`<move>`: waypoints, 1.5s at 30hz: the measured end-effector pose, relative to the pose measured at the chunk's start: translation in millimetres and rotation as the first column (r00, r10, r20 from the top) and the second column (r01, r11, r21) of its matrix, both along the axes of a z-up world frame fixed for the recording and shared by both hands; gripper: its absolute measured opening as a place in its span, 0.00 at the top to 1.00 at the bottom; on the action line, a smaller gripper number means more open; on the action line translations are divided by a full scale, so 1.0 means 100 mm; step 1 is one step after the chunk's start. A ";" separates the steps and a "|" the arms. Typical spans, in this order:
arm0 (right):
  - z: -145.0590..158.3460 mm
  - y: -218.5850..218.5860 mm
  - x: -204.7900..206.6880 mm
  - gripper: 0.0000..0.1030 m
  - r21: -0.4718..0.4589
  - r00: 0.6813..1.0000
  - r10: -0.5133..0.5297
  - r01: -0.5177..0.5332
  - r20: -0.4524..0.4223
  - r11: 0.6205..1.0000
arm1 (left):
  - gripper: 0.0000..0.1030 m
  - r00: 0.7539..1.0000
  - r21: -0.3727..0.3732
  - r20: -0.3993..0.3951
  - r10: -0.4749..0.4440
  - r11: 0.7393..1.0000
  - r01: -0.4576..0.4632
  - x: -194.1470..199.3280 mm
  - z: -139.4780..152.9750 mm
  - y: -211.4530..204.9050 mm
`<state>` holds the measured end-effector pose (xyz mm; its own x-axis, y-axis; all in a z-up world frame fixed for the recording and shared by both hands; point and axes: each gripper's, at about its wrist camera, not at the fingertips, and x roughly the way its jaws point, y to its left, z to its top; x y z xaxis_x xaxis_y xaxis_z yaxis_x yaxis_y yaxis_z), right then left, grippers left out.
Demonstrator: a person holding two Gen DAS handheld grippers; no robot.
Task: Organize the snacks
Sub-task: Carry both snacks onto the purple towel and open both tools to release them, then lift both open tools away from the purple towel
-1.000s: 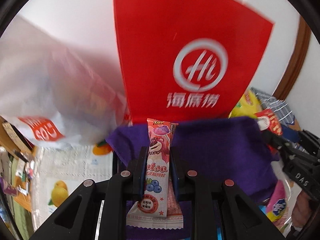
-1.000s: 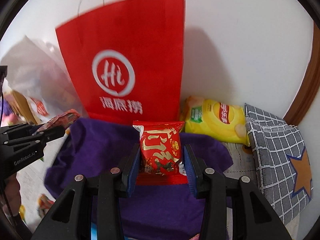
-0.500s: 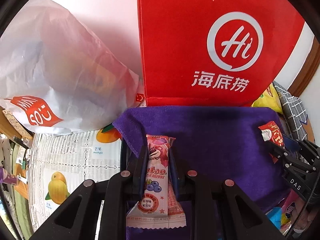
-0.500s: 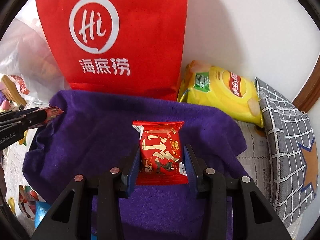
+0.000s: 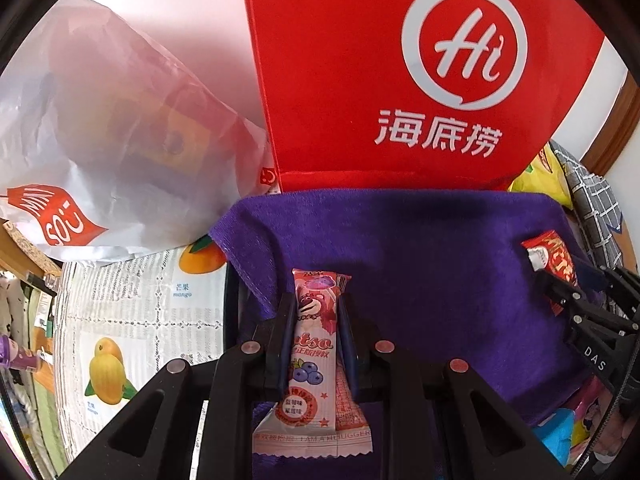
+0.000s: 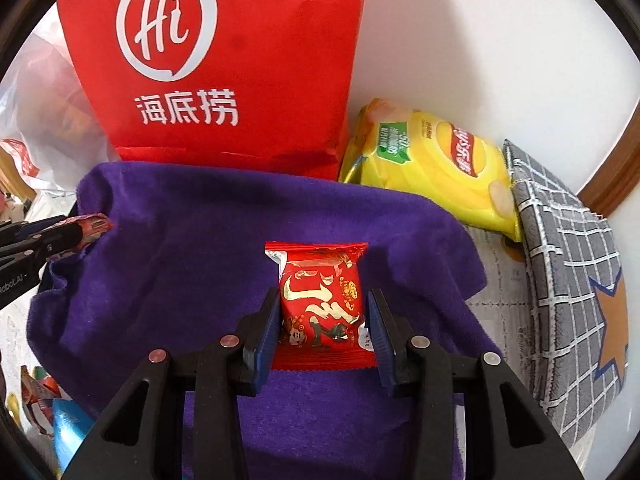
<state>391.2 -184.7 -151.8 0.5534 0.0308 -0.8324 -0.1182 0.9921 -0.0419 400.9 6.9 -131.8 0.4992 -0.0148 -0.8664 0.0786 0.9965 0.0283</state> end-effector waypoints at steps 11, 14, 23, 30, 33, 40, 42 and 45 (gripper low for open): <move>0.02 -0.01 -0.01 0.57 -0.002 1.000 0.012 -0.012 -0.002 1.000 | 0.80 0.999 0.037 -0.037 -0.007 0.999 0.008 0.01 -0.10 -0.05; 0.04 -0.01 -0.01 0.51 -0.001 1.000 0.010 -0.010 -0.002 1.000 | 0.80 1.000 0.046 -0.017 -0.008 0.999 0.009 0.03 -0.12 -0.03; 0.26 -0.01 -0.12 0.41 0.019 0.999 -0.003 0.002 0.042 1.000 | 0.74 0.998 0.034 0.034 -0.049 0.998 0.048 -0.05 -0.03 -0.11; 0.49 -0.01 -0.28 0.35 0.061 0.997 -0.027 0.022 0.073 0.998 | 0.47 0.993 0.040 0.093 -0.069 0.997 0.065 -0.23 0.23 -0.18; 0.57 -0.02 -0.43 0.28 0.040 0.993 -0.053 0.049 0.109 0.998 | 0.44 0.989 0.067 0.128 -0.068 0.996 0.060 -0.33 0.37 -0.20; 0.80 -0.06 -0.90 0.23 -0.103 0.979 -0.123 0.141 0.163 0.985 | 0.29 0.993 0.018 0.114 -0.028 1.000 0.026 -0.72 0.66 -0.18; 0.83 -0.09 -1.02 0.23 -0.105 0.977 -0.111 0.132 0.181 0.986 | 0.28 0.991 0.028 0.131 -0.013 1.000 0.010 -0.86 0.73 -0.17; 0.83 -0.20 -1.22 0.23 -0.059 0.981 -0.117 0.127 0.157 0.990 | 0.28 0.989 0.042 0.147 -0.003 0.999 -0.003 -1.05 0.79 -0.13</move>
<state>268.8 -204.6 -69.2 0.6705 -0.0992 -0.7353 0.0167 0.9928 -0.1187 295.9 -6.6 -53.0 0.6211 0.0199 -0.7835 0.0707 0.9942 0.0813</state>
